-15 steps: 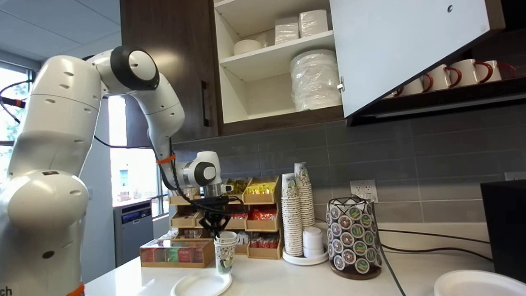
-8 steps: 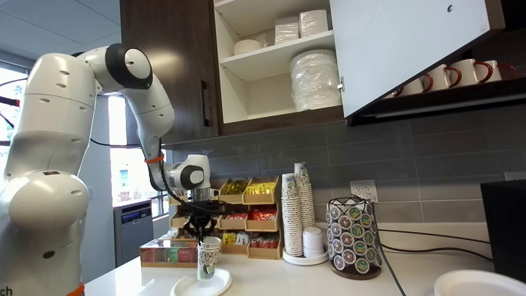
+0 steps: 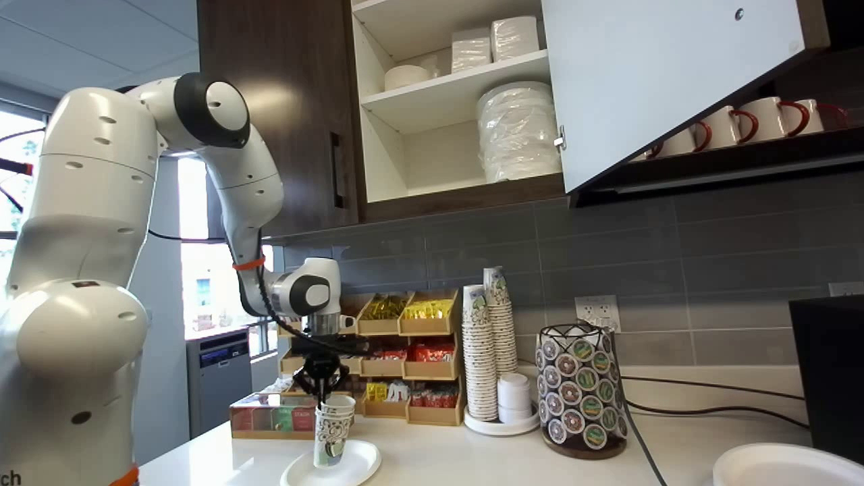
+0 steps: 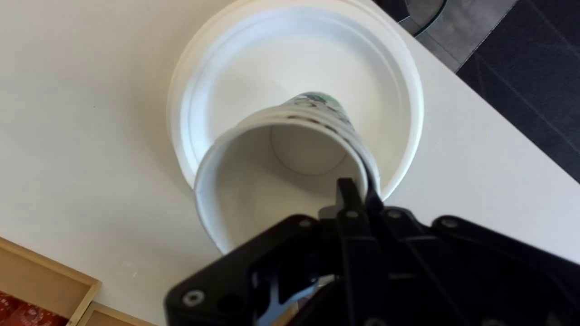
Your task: Put the cups together, the place them on the plate
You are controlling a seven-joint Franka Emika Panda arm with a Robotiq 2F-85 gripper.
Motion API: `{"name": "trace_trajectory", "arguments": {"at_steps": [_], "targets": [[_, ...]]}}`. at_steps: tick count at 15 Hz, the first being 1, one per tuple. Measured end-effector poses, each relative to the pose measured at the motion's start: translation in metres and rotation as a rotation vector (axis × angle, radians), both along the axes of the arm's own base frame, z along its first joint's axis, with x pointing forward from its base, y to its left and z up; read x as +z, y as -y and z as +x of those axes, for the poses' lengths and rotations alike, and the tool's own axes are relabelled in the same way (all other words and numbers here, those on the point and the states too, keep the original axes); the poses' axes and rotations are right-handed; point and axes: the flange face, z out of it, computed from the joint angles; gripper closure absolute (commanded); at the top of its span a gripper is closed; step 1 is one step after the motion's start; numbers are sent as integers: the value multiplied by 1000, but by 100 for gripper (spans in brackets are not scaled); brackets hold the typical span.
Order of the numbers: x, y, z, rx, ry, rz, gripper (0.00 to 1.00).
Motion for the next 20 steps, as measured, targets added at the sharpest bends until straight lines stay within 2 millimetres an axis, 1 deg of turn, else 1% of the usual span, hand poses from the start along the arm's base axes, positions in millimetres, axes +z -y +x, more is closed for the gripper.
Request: {"name": "trace_trajectory", "arguments": {"at_steps": [7,10,11,12,13,16,20], "targets": [[-1,8,8,-31,42,-19,97],[-6,8,7,-30,35,-25,96],[-8,7,6,-28,31,-26,71],[-10,7,5,-27,27,-26,71],[-11,6,4,-26,23,-27,66],[-14,6,4,-23,18,-28,42],[-9,6,7,-25,32,-31,13]]}}
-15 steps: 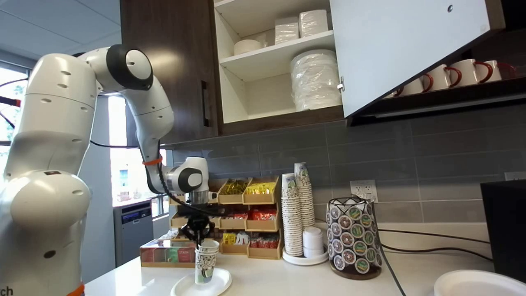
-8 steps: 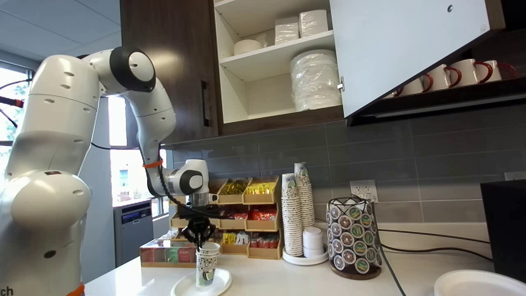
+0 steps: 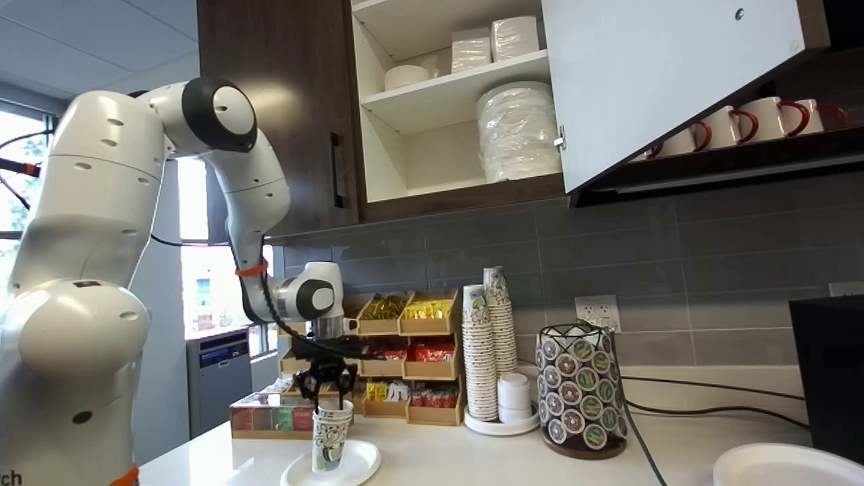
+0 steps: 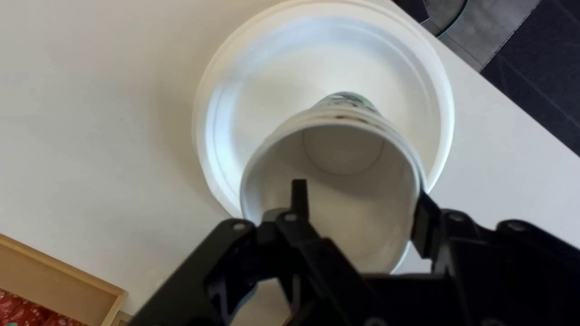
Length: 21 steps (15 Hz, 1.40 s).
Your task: Put the cups together, the place them on the plate
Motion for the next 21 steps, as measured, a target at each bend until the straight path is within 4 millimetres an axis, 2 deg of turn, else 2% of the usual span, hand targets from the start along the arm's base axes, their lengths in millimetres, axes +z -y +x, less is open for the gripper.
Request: {"name": "trace_trajectory", "arguments": {"at_steps": [1,3,5,18,21], "targets": [[3,0,1,-1,8,-1,5],[8,1,4,-1,22,-4,0],[9,2,4,2,28,-7,2],[9,3,5,-5,29,-14,0],[-3,10,6,-10,-34,5,0]]}}
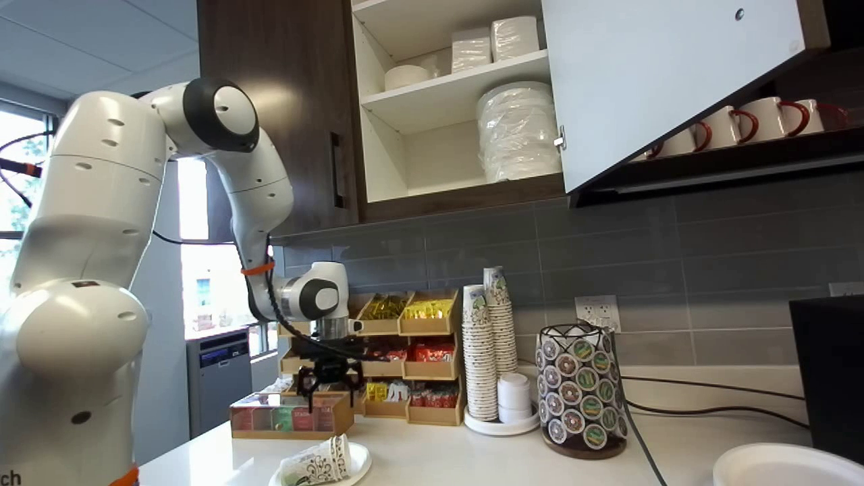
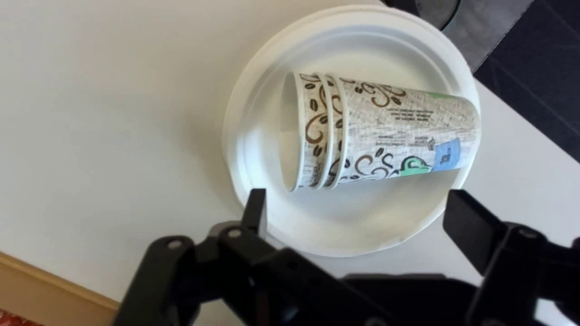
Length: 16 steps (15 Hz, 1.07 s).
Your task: Put the cups together, the place them on the plate
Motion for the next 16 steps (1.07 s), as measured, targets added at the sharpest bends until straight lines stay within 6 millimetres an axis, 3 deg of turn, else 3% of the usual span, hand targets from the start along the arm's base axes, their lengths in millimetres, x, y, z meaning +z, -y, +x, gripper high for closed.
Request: {"name": "trace_trajectory", "arguments": {"at_steps": [7,13,14,15,16], "targets": [[-40,23,27,55,-211,43,0],[-64,23,45,80,-327,77,0],[-68,22,47,76,-336,85,7],[-71,21,50,72,-342,93,26],[-74,20,52,69,-346,100,34]]}}
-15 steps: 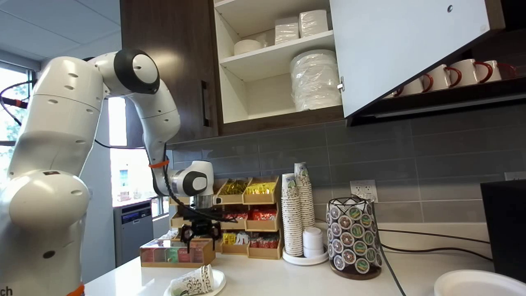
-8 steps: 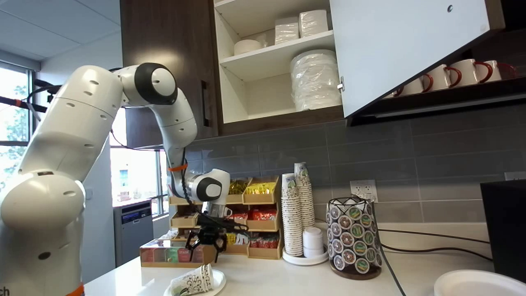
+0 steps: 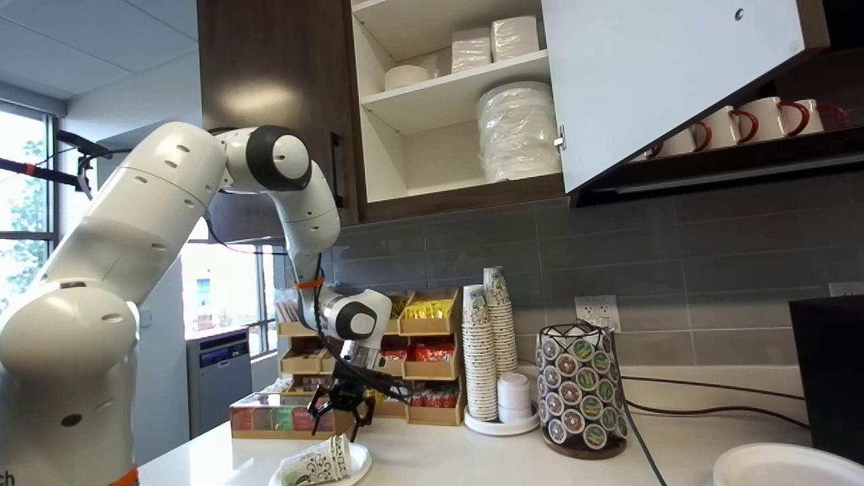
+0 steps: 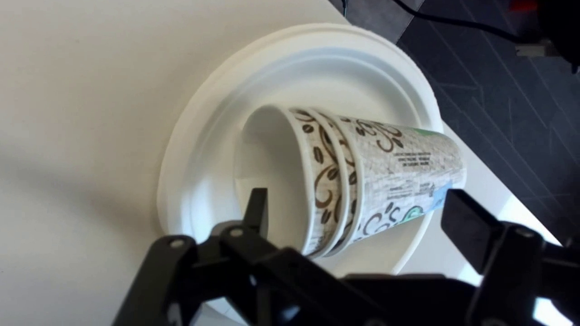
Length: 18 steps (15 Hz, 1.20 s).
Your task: Put the cups together, the place them on the plate
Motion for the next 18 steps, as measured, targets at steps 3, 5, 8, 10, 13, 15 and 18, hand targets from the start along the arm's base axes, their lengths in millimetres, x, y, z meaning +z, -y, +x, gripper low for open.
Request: {"name": "trace_trajectory", "arguments": {"at_steps": [3,5,8,10,13,15,18], "targets": [[-7,-1,5,-8,-8,11,58],[-9,-2,8,-11,-8,15,74],[-4,-5,12,-12,3,23,91],[7,-11,13,-9,21,32,91],[30,-19,14,-1,72,41,90],[47,-22,13,2,120,42,92],[69,-25,10,-11,219,38,94]]}}
